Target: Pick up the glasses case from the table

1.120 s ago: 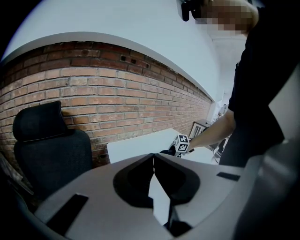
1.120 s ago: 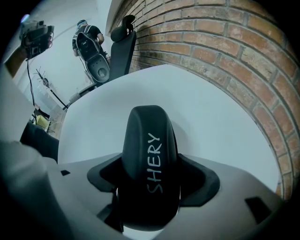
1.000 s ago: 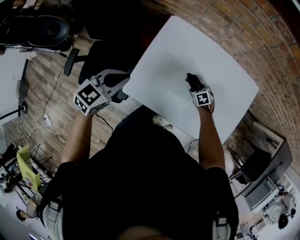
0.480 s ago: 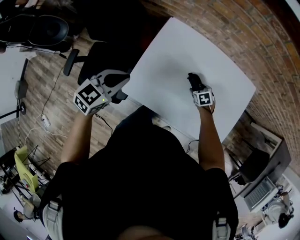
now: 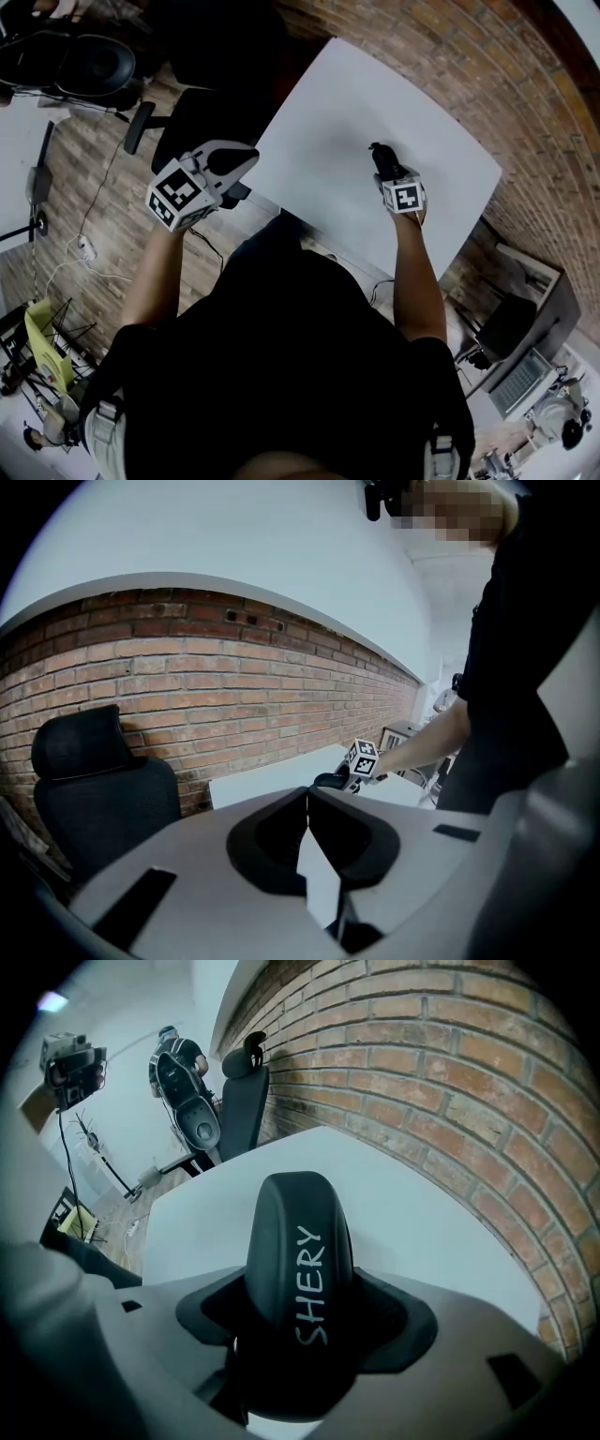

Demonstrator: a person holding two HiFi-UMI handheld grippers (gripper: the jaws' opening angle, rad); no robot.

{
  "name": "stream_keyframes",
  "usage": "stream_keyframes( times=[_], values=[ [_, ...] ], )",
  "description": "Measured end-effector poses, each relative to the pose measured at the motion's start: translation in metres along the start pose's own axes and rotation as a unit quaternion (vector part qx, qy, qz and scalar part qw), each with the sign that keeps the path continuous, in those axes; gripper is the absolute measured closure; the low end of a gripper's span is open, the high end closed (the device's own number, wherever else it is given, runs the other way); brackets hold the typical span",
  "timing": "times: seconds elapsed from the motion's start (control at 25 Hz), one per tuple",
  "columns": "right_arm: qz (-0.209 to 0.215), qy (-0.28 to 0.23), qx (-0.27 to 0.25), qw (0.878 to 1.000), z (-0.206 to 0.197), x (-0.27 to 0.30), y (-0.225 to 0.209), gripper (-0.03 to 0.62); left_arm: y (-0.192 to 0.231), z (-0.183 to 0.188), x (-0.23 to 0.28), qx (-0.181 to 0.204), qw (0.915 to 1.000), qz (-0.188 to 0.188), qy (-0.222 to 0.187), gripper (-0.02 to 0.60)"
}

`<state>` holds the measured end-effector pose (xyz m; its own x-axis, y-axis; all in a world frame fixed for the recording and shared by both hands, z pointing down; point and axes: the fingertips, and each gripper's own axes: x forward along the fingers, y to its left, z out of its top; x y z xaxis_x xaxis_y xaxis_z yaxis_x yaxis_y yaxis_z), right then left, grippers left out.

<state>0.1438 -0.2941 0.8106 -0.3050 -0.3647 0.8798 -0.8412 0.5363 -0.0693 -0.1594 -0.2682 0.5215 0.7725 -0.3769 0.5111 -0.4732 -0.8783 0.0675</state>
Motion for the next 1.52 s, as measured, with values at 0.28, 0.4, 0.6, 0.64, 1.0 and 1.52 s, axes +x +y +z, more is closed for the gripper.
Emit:
stream_keyframes(
  times=[0.28,0.4,0.6,0.64,1.0,1.52],
  values=[
    [0.003,-0.027,0.010,1.000,0.001,-0.030,0.007,0.270,-0.021,0.009,-0.006,0.010,0.9999,0.000,-0.008,0.570],
    [0.004,-0.042,0.021,0.999,0.003,-0.045,0.008,0.270,-0.031,0.011,-0.008,0.014,0.9999,-0.001,-0.009,0.570],
    [0.005,-0.060,0.030,0.998,0.002,-0.067,0.013,0.270,-0.047,0.019,-0.013,0.023,0.9996,-0.001,-0.014,0.569],
    [0.005,-0.065,0.031,0.997,0.003,-0.072,0.013,0.270,-0.050,0.020,-0.014,0.026,0.9995,-0.002,-0.016,0.569],
    [0.008,-0.111,0.068,0.991,0.005,-0.116,0.016,0.270,-0.077,0.031,-0.024,0.042,0.9988,-0.004,-0.025,0.569],
    [-0.007,-0.142,0.070,0.987,-0.011,-0.169,0.023,0.270,-0.118,0.051,-0.027,0.070,0.9965,-0.017,-0.042,0.569]
  ],
)
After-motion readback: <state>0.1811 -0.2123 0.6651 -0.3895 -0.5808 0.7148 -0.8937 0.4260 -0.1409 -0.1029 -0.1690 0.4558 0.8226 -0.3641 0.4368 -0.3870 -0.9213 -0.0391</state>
